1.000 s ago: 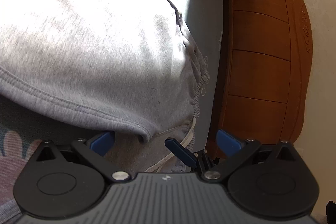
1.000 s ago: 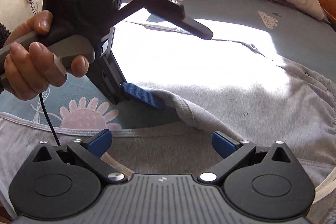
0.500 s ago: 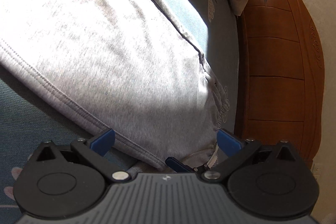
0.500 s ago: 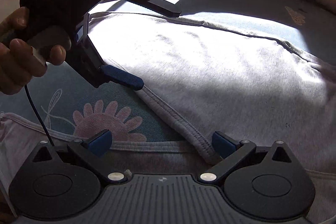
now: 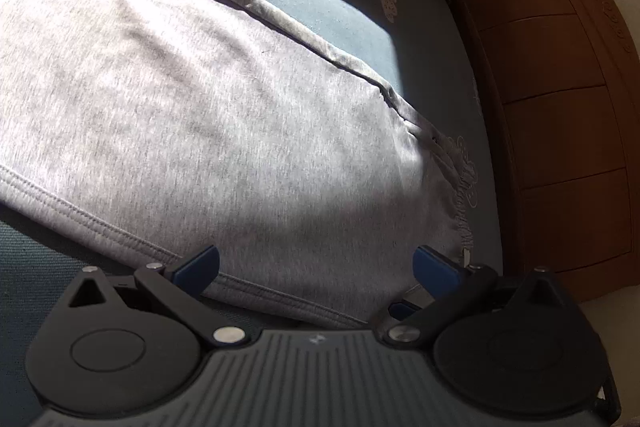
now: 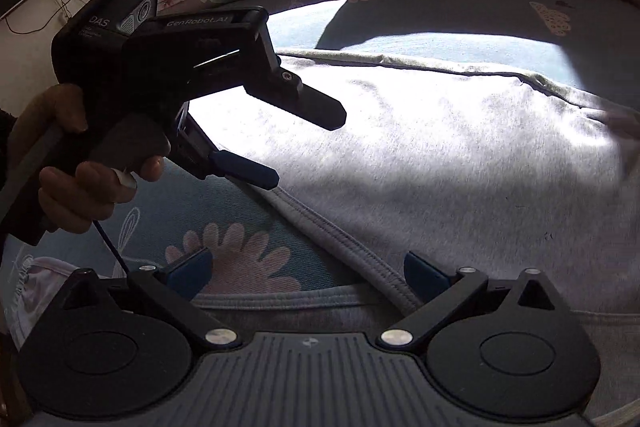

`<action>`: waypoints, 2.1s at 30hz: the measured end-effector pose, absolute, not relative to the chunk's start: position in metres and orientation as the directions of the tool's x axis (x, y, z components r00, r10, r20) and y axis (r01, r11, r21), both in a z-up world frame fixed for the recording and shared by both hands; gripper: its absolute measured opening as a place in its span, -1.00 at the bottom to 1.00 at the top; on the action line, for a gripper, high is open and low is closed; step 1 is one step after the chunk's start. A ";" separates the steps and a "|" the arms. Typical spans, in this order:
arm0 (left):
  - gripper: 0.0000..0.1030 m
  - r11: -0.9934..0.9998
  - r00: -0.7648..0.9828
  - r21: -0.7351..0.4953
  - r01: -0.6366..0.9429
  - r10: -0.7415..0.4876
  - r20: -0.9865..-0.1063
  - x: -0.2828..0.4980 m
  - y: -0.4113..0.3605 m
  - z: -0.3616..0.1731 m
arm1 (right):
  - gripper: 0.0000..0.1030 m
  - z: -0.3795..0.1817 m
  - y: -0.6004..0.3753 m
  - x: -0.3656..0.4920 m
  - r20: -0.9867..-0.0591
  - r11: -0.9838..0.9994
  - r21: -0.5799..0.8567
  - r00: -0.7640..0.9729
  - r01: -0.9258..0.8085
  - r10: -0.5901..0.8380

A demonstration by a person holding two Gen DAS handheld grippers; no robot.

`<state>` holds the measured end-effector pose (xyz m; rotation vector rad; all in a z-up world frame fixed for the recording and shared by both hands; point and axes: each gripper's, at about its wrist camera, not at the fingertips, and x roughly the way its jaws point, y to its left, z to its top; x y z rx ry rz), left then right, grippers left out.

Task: Fold clothes

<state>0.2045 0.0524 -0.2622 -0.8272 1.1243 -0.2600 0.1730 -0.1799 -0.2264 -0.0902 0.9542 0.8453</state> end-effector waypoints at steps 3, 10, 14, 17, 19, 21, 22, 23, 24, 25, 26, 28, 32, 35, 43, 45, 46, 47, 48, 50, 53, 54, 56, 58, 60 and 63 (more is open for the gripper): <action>0.99 0.724 0.419 -0.686 -0.075 -0.601 -0.681 0.216 0.017 -0.254 | 1.00 -0.216 -0.215 0.181 -0.759 0.769 0.209 0.396 -0.604 0.517; 0.99 0.834 0.397 -0.531 0.150 -0.543 -0.740 0.224 -0.054 -0.252 | 1.00 -0.224 -0.303 0.232 -0.743 0.890 0.161 0.542 -0.427 0.394; 0.99 0.846 0.369 -0.517 0.132 -0.526 -0.766 0.223 -0.054 -0.257 | 1.00 -0.257 -0.324 0.265 -0.758 0.894 0.241 0.502 -0.379 0.417; 0.99 0.866 0.366 -0.487 0.113 -0.492 -0.790 0.222 -0.048 -0.256 | 0.99 -0.277 -0.332 0.276 -0.789 0.916 0.186 0.501 -0.356 0.354; 0.99 0.881 0.375 -0.461 0.105 -0.465 -0.802 0.221 -0.044 -0.254 | 0.97 -0.270 -0.335 0.276 -0.790 0.925 0.161 0.517 -0.343 0.329; 0.99 0.897 0.396 -0.430 0.105 -0.434 -0.809 0.220 -0.044 -0.251 | 0.98 -0.255 -0.340 0.268 -0.775 0.932 0.172 0.541 -0.319 0.328; 0.99 0.905 0.406 -0.412 0.105 -0.418 -0.813 0.219 -0.044 -0.249 | 0.98 -0.246 -0.341 0.261 -0.767 0.932 0.176 0.549 -0.317 0.331; 0.99 0.913 0.417 -0.395 0.106 -0.402 -0.815 0.218 -0.045 -0.248 | 0.98 -0.239 -0.342 0.253 -0.764 0.929 0.178 0.550 -0.324 0.338; 0.99 0.919 0.434 -0.379 0.108 -0.387 -0.814 0.216 -0.047 -0.245 | 0.98 -0.233 -0.341 0.245 -0.763 0.926 0.180 0.547 -0.333 0.345; 0.99 0.925 0.450 -0.364 0.111 -0.373 -0.811 0.214 -0.050 -0.242 | 0.98 -0.228 -0.341 0.236 -0.766 0.921 0.187 0.537 -0.341 0.354; 0.99 0.931 0.458 -0.346 0.119 -0.360 -0.813 0.211 -0.052 -0.241 | 0.98 -0.225 -0.342 0.228 -0.771 0.918 0.196 0.525 -0.345 0.362; 0.99 0.942 0.475 -0.309 0.135 -0.335 -0.814 0.205 -0.058 -0.238 | 0.96 -0.224 -0.342 0.210 -0.787 0.914 0.213 0.495 -0.344 0.370; 0.99 0.963 0.484 -0.221 0.157 -0.270 -0.832 0.192 -0.069 -0.239 | 0.82 -0.227 -0.345 0.181 -0.820 0.920 0.231 0.446 -0.316 0.359; 0.99 0.968 0.474 -0.182 0.174 -0.244 -0.846 0.181 -0.075 -0.240 | 0.76 -0.232 -0.355 0.168 -0.824 0.925 0.288 0.428 -0.248 0.371; 0.99 0.983 0.513 -0.060 0.175 -0.143 -0.846 0.148 -0.081 -0.231 | 0.61 -0.235 -0.338 0.161 -0.795 0.872 0.395 0.369 -0.289 0.482; 0.99 0.986 0.524 -0.042 0.161 -0.121 -0.843 0.142 -0.079 -0.229 | 0.61 -0.236 -0.322 0.161 -0.785 0.843 0.406 0.337 -0.352 0.519; 0.99 0.988 0.526 -0.042 0.150 -0.115 -0.843 0.140 -0.078 -0.228 | 0.61 -0.236 -0.313 0.160 -0.783 0.828 0.404 0.322 -0.389 0.533; 0.99 0.990 0.526 -0.044 0.132 -0.107 -0.843 0.138 -0.075 -0.228 | 0.61 -0.236 -0.304 0.161 -0.781 0.814 0.392 0.313 -0.428 0.541; 0.99 0.992 0.527 -0.046 0.113 -0.099 -0.844 0.137 -0.073 -0.228 | 0.62 -0.238 -0.294 0.162 -0.781 0.801 0.378 0.304 -0.464 0.545; 0.99 0.995 0.524 -0.052 0.082 -0.087 -0.847 0.134 -0.068 -0.228 | 0.63 -0.244 -0.276 0.168 -0.802 0.774 0.357 0.252 -0.523 0.541; 0.99 0.997 0.522 -0.057 0.058 -0.079 -0.849 0.128 -0.065 -0.226 | 0.64 -0.254 -0.255 0.176 -0.871 0.752 0.306 0.148 -0.584 0.469; 0.99 0.997 0.523 -0.055 0.057 -0.077 -0.849 0.125 -0.065 -0.225 | 0.65 -0.257 -0.255 0.175 -0.887 0.736 0.317 0.087 -0.599 0.453; 0.99 0.997 0.526 -0.052 0.055 -0.074 -0.847 0.119 -0.065 -0.224 | 0.71 -0.255 -0.262 0.166 -0.898 0.707 0.347 -0.001 -0.616 0.440; 0.99 0.997 0.527 -0.048 0.058 -0.071 -0.847 0.115 -0.066 -0.223 | 0.72 -0.253 -0.274 0.153 -0.907 0.690 0.378 -0.100 -0.617 0.408; 0.99 0.997 0.529 -0.053 0.053 -0.073 -0.846 0.113 -0.067 -0.223 | 0.72 -0.250 -0.288 0.137 -0.923 0.688 0.357 -0.127 -0.632 0.363; 0.99 0.997 0.532 -0.068 0.038 -0.078 -0.843 0.111 -0.069 -0.221 | 0.73 -0.244 -0.299 0.125 -0.941 0.692 0.319 -0.128 -0.648 0.314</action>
